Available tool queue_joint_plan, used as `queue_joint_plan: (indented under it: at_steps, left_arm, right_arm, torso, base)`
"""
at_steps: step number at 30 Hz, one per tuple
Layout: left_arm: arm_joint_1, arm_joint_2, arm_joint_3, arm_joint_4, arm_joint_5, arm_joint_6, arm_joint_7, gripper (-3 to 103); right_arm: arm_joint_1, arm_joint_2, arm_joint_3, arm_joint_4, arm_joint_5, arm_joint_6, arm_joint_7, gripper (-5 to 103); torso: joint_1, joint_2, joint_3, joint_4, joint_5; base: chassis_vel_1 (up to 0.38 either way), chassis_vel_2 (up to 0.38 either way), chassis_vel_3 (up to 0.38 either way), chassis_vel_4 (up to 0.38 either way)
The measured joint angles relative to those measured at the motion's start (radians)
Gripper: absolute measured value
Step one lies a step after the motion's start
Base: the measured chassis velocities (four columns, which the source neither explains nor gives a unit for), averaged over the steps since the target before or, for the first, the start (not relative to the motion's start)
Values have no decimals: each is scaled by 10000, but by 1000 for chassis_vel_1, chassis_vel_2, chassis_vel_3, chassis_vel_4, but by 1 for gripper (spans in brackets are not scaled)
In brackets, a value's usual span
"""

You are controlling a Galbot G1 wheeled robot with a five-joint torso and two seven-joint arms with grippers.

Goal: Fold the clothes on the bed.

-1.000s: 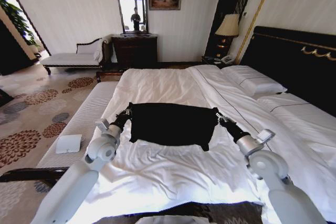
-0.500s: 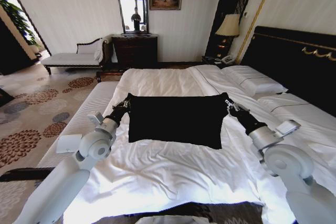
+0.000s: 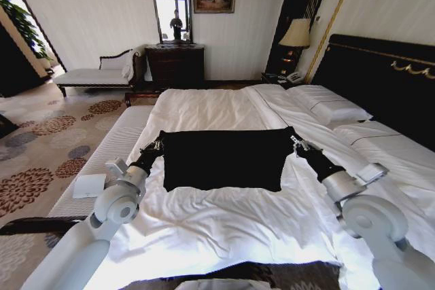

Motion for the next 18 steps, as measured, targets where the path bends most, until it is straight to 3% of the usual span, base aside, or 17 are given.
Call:
queue_joint_plan:
  at_steps: [4, 9, 15, 18]
  left_arm:
    - [1045, -232, -437, -464, 145, -23, 79, 1]
    - [3321, -592, -1346, -1494, 615, -103, 422, 1]
    - [4196, -754, -1778, -1956, 686, -112, 466, 1]
    - [4199, -773, -1704, -1996, 538, -53, 407, 1]
  right_arm:
    - [-655, 377, -71, 337, -409, 67, -32, 0]
    - [-2219, 938, 477, 1366, -580, -7, -73, 0]
    - [-2847, 1202, 1005, 1741, -274, -392, 62, 0]
    - [-3029, 1373, 1040, 1753, 319, -1018, 502, 0]
  torso:
    - [0, 0, 1, 1, -1]
    - [-3, 1, -2, 1, -1]
    - [-3, 1, -1, 2, -2]
    - [-2, 1, 0, 1, 3]
  base:
    - [0, 0, 0, 0]
    - [0, 0, 0, 0]
    - [0, 0, 0, 0]
    - [0, 0, 0, 0]
